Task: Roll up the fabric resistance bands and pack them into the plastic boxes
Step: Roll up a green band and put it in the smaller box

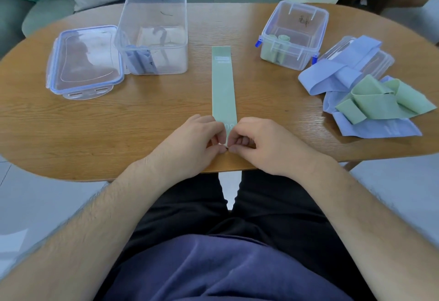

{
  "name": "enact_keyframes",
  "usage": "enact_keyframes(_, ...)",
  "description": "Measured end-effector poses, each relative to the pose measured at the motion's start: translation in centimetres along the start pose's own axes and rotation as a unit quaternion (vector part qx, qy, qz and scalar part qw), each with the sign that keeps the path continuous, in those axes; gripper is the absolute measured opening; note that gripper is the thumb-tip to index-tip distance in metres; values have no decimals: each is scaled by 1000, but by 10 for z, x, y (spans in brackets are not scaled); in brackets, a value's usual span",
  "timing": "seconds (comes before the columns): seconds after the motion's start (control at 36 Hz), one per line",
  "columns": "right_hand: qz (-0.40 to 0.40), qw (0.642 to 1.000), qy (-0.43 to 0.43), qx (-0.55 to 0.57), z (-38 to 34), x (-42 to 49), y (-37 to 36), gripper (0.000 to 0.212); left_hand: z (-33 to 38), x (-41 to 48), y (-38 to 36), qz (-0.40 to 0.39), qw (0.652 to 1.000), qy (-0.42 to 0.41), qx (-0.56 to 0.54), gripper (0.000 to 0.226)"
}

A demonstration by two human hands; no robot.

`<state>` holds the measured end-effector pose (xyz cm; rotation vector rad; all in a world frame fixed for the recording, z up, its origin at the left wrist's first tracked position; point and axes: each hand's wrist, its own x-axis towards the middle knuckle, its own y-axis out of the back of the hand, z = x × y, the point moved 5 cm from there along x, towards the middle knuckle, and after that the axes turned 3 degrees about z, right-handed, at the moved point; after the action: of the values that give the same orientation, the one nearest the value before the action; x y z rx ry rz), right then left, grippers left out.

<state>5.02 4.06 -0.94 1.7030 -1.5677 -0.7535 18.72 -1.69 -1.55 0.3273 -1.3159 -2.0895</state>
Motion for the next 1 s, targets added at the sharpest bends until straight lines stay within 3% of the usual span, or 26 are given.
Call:
enact_keyframes(0.17,-7,1000,14,-10,1,1,-2,4,1,1,-2,15,998,-42,33,3)
enact_keyframes(0.53,-10,999,7,-50,5,7,-7,12,-2,3,-5,27,999,19,9,8)
enact_keyframes(0.78,2,998,32,-48,2,4,-6,8,-2,2,-4,58,998,-24,16,6)
enact_keyframes(1.0,78,994,74,-15,2,1,9,11,0,-2,8,79,995,-60,-10,22)
